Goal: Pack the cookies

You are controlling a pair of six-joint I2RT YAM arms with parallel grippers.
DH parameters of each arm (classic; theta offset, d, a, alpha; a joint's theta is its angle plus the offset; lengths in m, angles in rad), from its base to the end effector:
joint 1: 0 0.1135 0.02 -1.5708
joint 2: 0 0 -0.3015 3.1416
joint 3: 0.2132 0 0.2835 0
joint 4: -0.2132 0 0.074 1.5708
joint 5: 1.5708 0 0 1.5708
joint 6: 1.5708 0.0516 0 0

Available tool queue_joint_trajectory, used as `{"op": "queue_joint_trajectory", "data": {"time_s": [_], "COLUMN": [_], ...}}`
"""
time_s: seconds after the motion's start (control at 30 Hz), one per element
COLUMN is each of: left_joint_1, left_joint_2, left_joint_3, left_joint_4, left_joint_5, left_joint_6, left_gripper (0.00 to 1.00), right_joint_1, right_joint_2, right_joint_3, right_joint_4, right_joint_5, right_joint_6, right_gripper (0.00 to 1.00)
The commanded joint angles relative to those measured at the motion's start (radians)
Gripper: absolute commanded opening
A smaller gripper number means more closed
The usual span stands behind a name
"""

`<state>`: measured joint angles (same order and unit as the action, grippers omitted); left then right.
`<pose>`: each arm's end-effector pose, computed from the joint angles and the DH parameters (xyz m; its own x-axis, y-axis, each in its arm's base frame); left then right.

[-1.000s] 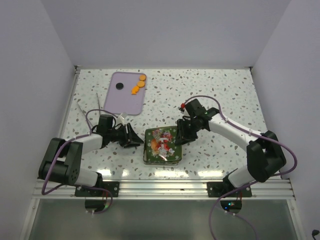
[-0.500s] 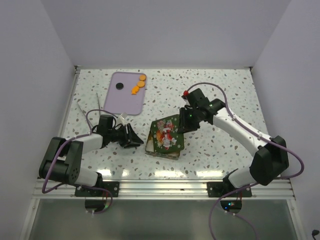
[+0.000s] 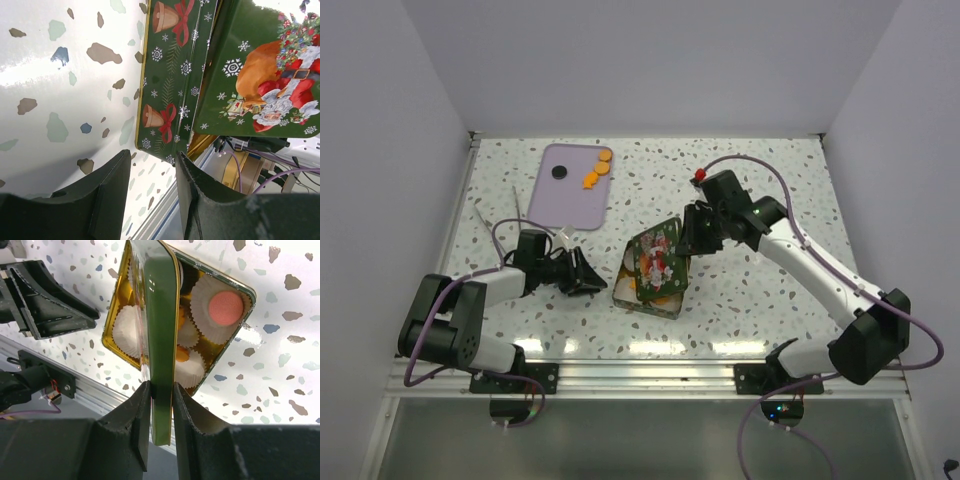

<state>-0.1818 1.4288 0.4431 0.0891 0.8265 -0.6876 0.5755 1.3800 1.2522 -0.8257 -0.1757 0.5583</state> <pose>0.2374 -0.0822 0.1290 -0.9581 -0.2610 -0.1177 -0.0440 0.5404 -0.8403 0.2615 0.1804 0.3319 -0.9091 0.0320 -0.4154 -0.1641 0.8890 0.4275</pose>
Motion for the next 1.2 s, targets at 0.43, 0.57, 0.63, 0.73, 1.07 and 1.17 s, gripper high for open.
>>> {"op": "queue_joint_trajectory", "data": {"time_s": [0.43, 0.57, 0.63, 0.73, 1.07, 1.17], "left_joint_1": [0.001, 0.001, 0.001, 0.001, -0.004, -0.007], "left_joint_2": [-0.005, -0.021, -0.031, -0.050, -0.117, -0.119], "left_joint_3": [0.000, 0.000, -0.001, -0.003, -0.009, -0.044], "left_joint_4": [0.055, 0.063, 0.080, 0.103, 0.302, 0.467], "left_joint_5": [0.020, 0.026, 0.031, 0.040, 0.105, 0.126], "left_joint_6": [-0.007, -0.016, -0.033, -0.059, -0.228, -0.346], "left_gripper": [0.45, 0.45, 0.45, 0.45, 0.47, 0.48], "right_joint_1": [-0.006, -0.006, -0.006, -0.006, -0.006, -0.008], "right_joint_2": [-0.134, -0.131, -0.130, -0.124, -0.114, -0.114], "right_joint_3": [-0.007, 0.007, 0.012, 0.016, 0.007, 0.004], "right_joint_4": [0.192, 0.217, 0.232, 0.264, 0.444, 0.546], "right_joint_5": [-0.087, -0.107, -0.117, -0.143, -0.232, -0.272], "right_joint_6": [0.163, 0.186, 0.193, 0.215, 0.347, 0.445], "right_gripper": [0.00, 0.00, 0.00, 0.00, 0.00, 0.00]}}
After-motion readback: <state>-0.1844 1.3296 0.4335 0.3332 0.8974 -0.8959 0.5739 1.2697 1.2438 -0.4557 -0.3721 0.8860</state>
